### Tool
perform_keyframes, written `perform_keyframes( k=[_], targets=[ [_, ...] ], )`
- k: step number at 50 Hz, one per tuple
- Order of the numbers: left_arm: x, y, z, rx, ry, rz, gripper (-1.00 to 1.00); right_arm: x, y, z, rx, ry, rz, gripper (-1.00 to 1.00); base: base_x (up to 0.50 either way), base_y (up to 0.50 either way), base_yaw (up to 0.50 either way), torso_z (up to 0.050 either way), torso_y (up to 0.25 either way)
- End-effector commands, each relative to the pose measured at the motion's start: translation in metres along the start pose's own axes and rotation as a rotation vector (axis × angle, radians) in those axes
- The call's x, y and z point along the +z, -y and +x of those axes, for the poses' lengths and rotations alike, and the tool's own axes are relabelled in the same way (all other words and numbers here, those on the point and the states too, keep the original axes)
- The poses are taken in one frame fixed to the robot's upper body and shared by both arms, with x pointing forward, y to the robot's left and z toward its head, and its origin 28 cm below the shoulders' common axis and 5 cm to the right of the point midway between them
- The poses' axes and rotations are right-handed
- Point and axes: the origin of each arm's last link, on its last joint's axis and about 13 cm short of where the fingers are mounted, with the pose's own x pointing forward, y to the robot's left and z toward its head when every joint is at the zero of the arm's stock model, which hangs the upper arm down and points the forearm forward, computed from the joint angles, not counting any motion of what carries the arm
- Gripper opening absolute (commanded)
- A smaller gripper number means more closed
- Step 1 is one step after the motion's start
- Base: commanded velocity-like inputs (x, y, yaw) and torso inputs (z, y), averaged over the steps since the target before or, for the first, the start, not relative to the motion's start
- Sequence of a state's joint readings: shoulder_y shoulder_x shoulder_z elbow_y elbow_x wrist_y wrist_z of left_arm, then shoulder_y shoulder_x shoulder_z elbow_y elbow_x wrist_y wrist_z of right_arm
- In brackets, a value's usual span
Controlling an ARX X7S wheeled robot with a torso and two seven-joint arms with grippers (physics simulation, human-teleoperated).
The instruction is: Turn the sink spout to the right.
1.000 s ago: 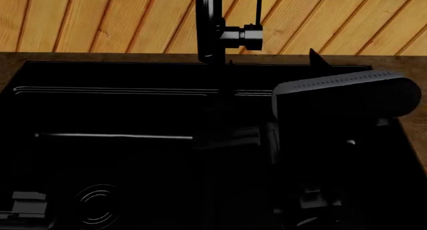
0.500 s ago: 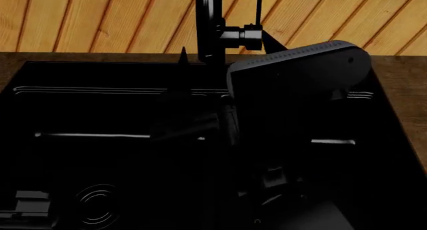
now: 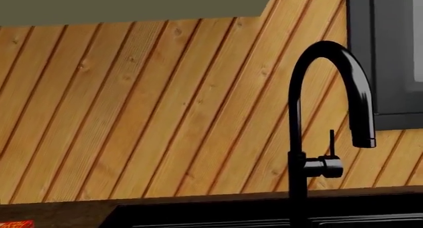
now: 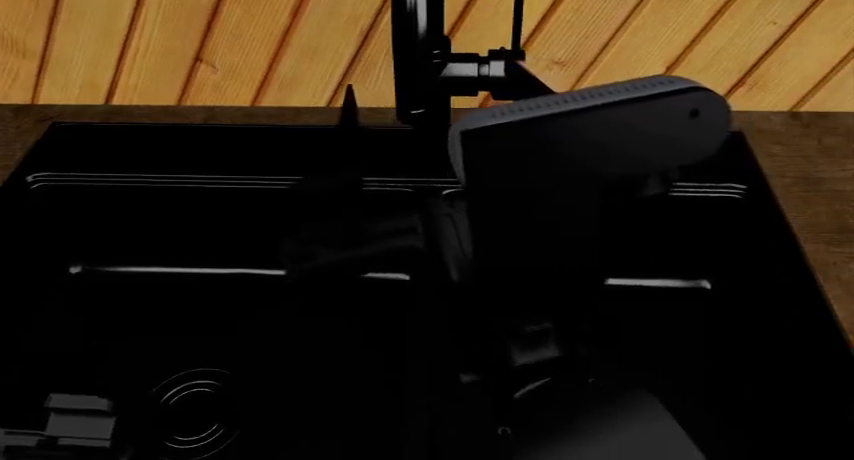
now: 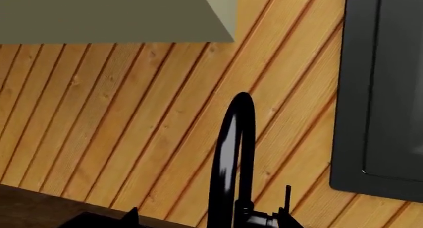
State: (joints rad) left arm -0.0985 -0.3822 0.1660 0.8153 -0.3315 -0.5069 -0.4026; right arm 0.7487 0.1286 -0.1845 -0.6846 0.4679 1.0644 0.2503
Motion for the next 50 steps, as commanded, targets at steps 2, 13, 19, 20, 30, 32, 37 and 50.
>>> perform_keyframes(
  k=[2,13,19,20,30,32,37,50],
  targets=[
    [-0.001,0.003,-0.002,-0.025,0.007,0.05,1.0,-0.007,-0.006,0.01,0.019,0.003,0.07,1.0,0.0,0.0,0.0,0.0,0.0],
    [-0.001,0.001,-0.002,-0.018,0.009,0.026,1.0,-0.016,-0.011,0.022,0.039,-0.012,0.081,1.0,0.0,0.0,0.0,0.0,0.0],
    [-0.001,0.001,-0.002,-0.014,0.011,0.025,1.0,-0.018,-0.011,0.03,0.036,-0.004,0.099,1.0,0.0,0.0,0.0,0.0,0.0],
    [0.0,0.001,-0.002,-0.014,0.012,0.024,1.0,-0.018,-0.011,0.032,0.036,-0.005,0.093,1.0,0.0,0.0,0.0,0.0,0.0],
    [0.0,0.001,-0.002,-0.017,0.014,0.02,1.0,-0.022,-0.01,0.05,0.022,-0.01,0.095,1.0,0.0,0.0,0.0,0.0,0.0],
    [0.0,0.0,-0.003,-0.015,0.015,0.015,1.0,-0.022,-0.01,0.053,0.022,-0.008,0.094,1.0,0.0,0.0,0.0,0.0,0.0],
    [0.001,0.0,-0.003,-0.013,0.017,0.01,1.0,-0.023,-0.009,0.059,0.017,-0.013,0.088,1.0,0.0,0.0,0.0,0.0,0.0],
    [0.0,0.0,-0.003,-0.015,0.019,0.006,1.0,-0.033,-0.005,0.075,-0.001,-0.067,0.034,1.0,0.0,0.0,0.0,0.0,0.0]
  ],
)
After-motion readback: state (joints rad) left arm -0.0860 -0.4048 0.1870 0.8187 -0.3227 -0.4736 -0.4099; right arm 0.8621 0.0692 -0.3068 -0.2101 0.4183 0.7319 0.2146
